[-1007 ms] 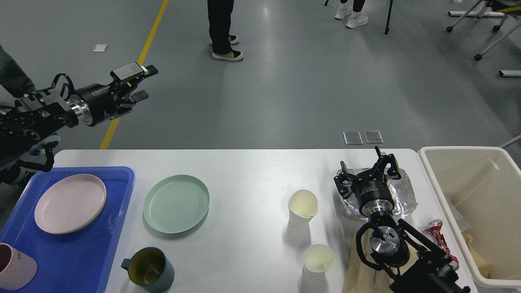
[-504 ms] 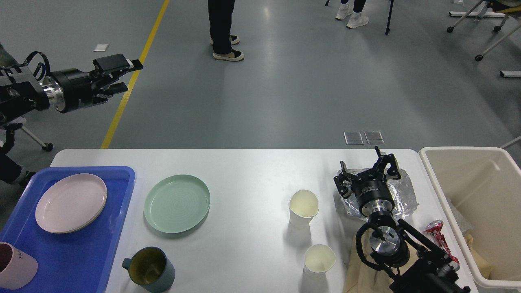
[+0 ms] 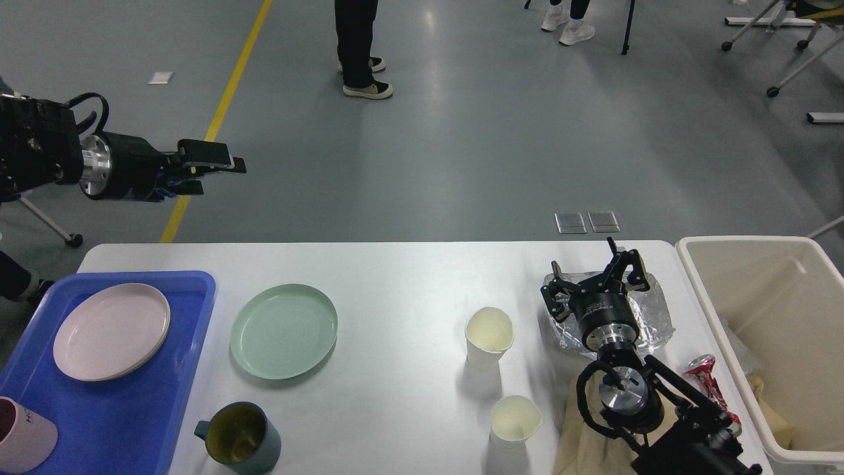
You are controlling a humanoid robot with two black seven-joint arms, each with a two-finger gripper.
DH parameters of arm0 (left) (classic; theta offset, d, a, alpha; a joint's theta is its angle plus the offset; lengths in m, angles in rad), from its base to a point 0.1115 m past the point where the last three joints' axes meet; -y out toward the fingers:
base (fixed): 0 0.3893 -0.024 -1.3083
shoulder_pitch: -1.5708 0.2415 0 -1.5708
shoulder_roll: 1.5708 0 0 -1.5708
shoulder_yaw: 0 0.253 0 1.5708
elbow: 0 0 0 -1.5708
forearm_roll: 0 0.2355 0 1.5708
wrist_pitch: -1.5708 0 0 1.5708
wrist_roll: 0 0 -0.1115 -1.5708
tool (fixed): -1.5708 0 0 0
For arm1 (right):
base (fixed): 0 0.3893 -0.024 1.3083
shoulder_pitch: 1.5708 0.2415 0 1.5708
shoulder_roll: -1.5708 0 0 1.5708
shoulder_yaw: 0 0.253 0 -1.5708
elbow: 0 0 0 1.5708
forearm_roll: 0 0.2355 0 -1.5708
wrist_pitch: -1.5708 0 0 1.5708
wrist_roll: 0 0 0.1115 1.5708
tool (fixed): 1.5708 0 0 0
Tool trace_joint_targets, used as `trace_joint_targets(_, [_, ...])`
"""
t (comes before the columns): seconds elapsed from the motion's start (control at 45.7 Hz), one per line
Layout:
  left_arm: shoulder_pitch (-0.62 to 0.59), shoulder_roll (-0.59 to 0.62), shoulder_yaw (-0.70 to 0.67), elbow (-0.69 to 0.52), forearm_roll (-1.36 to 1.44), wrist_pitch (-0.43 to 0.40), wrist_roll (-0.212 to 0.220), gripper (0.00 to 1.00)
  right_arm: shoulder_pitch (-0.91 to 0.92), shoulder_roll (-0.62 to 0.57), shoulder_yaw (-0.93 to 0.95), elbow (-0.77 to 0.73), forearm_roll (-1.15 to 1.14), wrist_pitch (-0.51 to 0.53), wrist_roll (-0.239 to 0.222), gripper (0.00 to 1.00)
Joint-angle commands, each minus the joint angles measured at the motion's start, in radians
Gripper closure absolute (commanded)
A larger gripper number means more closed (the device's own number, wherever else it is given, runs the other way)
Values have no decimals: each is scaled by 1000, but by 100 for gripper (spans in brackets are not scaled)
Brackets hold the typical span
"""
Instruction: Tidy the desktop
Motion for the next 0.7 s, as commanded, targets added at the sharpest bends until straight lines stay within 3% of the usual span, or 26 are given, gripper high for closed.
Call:
trace_joint_targets(0.0, [-12,-5,-11,-36,0,-1,0,3,0,0,0,0,0,0,0,0])
trace_joint_targets(0.241, [-22,-17,-93,-50,0,-1,-1,3,0,0,0,0,0,0,0,0])
trace_joint_targets(0.679, [-130,-261,-14,-134,0,-8,-1,3,-2,0,0,2,0,0,0,0])
